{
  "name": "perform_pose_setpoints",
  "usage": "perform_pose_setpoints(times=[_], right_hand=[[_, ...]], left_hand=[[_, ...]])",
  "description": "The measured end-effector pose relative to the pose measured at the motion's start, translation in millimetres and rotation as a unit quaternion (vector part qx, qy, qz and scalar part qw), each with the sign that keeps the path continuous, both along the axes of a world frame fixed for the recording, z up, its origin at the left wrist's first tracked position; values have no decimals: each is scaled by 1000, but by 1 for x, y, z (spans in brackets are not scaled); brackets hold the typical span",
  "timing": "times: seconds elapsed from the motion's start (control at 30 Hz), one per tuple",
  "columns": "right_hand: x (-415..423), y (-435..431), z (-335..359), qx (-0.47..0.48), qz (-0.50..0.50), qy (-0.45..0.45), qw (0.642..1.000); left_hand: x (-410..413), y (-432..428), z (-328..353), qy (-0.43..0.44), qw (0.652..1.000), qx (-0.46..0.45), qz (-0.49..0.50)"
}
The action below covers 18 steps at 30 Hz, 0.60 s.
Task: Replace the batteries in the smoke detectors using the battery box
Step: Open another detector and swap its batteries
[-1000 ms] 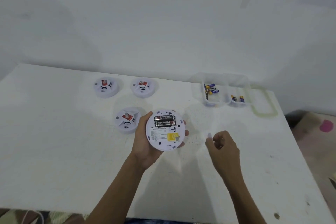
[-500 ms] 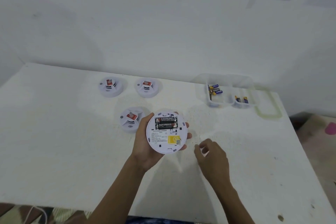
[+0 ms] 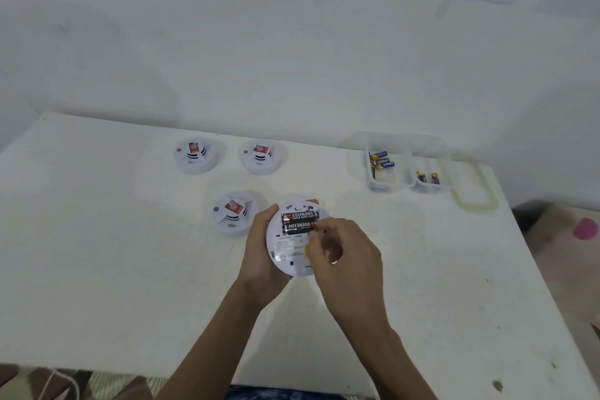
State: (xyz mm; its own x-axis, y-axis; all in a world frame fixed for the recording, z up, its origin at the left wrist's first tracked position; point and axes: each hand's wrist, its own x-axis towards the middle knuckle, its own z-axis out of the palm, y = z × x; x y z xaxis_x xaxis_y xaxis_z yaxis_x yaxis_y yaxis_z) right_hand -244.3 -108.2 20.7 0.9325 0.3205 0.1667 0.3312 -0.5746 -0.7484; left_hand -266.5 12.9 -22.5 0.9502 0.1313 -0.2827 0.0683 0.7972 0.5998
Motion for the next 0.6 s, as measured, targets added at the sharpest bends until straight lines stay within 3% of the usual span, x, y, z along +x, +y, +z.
perform_pose_setpoints(times=[0.2,0.37,0.6], right_hand=[[-5,5,6,9,-53,62,997],[-3,8,11,75,-65,167,981],[-1,9,14,132,-74,223,963]], left_hand=[[-2,-5,6,1,1000,16,9],[-3,-7,9,2,999,47,20],[-3,-8,9,-11,996,85,19]])
